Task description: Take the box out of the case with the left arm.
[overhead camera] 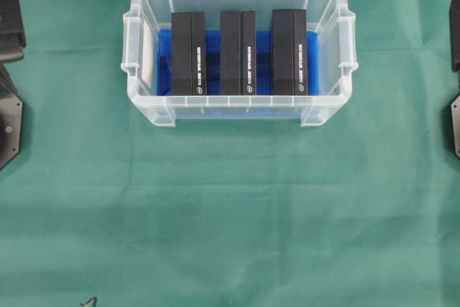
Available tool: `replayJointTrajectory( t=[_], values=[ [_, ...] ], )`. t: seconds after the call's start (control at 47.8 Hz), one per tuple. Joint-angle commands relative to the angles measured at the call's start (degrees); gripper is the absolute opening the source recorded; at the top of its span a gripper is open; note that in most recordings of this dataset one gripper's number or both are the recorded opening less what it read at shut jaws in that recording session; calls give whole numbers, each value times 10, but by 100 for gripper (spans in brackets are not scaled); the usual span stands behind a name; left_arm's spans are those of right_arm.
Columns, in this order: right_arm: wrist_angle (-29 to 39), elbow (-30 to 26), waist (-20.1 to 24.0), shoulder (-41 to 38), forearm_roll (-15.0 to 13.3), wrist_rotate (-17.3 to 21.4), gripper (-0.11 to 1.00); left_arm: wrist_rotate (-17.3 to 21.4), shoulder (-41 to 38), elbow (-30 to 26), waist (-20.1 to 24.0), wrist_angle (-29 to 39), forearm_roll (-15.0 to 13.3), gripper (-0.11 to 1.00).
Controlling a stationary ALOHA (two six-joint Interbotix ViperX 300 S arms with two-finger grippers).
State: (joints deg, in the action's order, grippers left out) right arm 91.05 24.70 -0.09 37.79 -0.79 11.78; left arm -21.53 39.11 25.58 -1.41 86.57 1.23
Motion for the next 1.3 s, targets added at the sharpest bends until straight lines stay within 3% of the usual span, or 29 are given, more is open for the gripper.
replayJointTrajectory(
  t=[0.0, 0.105, 0.335, 0.439, 0.502, 0.941, 1.129, 1.276],
  values=[
    [1, -14, -1, -1, -3, 2, 1, -63, 1, -15, -2, 6, 2, 1],
    [1, -14, 0, -1, -4, 2, 1, -168, 1, -15, -2, 13, 3, 1],
    [3, -14, 0, -1, -12, 1, 1, -437, -12, -20, 0, 29, 14, 1],
    [3, -15, 0, -1, -13, 2, 1, -533, -25, -26, 4, 35, 13, 1],
    [3, -14, 0, -2, -12, 2, 1, -565, -29, -28, 4, 34, 12, 1],
    [4, -14, 0, -4, -12, 2, 1, -554, -33, -31, 33, 31, 16, 1],
    [4, -14, 0, -4, -18, 2, 1, -522, -34, -32, 105, 31, 15, 1],
    [4, -14, 0, -4, -20, 2, 1, -464, -42, -33, 175, 26, 15, 1]
  ],
)
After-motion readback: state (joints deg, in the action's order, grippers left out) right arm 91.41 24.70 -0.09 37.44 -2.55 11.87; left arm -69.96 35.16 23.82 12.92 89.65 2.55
